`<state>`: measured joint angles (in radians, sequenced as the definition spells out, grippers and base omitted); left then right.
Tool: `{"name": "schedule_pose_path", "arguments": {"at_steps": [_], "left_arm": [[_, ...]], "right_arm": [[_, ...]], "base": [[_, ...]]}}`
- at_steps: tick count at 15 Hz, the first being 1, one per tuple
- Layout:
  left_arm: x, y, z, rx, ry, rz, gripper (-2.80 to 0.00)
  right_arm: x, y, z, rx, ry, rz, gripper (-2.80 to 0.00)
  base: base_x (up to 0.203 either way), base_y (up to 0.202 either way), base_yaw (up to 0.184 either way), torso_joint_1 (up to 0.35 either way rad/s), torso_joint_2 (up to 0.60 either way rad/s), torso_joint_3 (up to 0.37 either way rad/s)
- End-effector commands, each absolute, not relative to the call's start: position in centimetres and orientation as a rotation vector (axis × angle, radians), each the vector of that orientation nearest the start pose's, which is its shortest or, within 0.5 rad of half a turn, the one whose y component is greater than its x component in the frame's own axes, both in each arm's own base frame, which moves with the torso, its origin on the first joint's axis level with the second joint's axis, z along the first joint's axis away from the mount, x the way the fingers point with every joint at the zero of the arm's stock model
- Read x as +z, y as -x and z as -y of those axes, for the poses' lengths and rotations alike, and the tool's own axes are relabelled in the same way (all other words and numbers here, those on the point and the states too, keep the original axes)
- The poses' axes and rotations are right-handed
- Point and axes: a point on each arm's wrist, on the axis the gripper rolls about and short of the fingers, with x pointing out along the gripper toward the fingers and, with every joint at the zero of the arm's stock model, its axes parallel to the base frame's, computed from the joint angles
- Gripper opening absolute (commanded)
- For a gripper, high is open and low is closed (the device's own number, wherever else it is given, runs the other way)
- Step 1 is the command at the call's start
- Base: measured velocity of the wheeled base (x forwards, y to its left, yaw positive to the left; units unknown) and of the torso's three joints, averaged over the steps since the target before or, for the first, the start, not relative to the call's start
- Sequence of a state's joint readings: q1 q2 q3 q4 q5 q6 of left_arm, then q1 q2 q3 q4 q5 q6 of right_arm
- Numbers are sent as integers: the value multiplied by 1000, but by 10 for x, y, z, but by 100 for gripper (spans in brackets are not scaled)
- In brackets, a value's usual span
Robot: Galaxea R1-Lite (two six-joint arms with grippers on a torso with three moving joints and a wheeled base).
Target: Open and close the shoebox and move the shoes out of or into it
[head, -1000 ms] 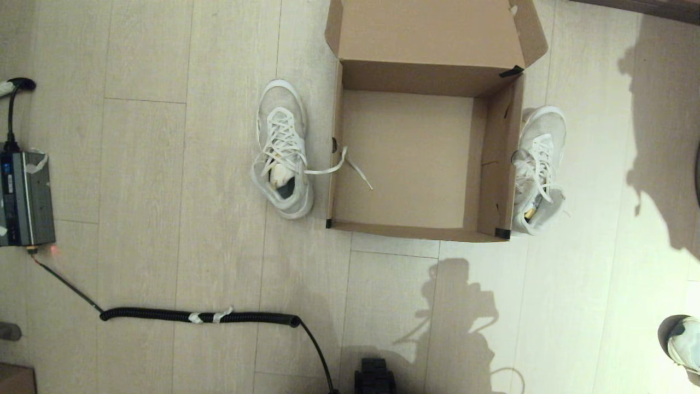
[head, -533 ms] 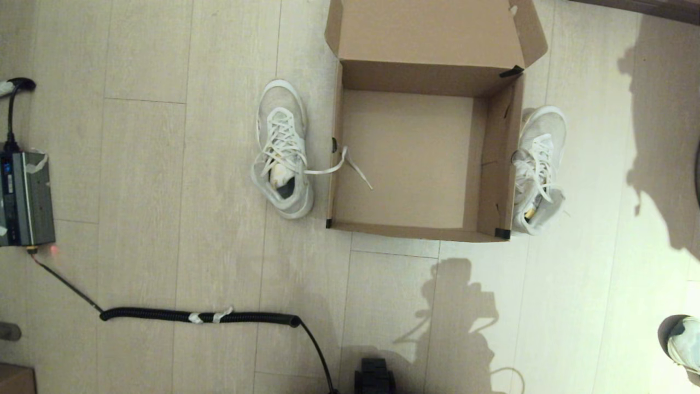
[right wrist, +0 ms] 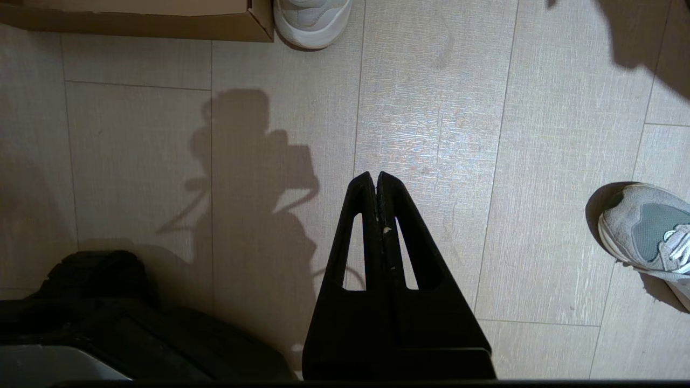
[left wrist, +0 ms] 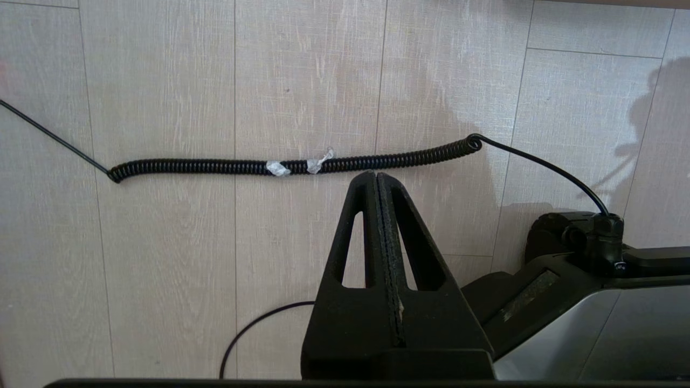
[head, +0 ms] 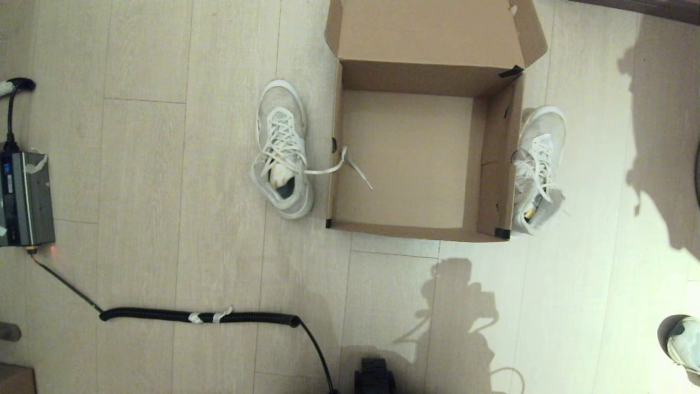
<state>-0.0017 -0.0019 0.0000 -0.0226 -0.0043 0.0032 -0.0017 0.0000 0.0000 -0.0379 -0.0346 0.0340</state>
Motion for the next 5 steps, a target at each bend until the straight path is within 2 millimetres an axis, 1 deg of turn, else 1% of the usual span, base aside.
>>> {"name": "schedule_pose_path", "arguments": {"at_steps": [1, 5], "left_arm": [[76, 22, 0, -6, -3, 17, -280], [76, 22, 0, -6, -3, 15, -280]], "right_arm": [[76, 22, 1, -34, -35, 24, -280], [76, 22, 1, -33, -56, 25, -280]], "base": [[0, 0, 0, 0, 0, 0], [0, 0, 0, 0, 0, 0]]}}
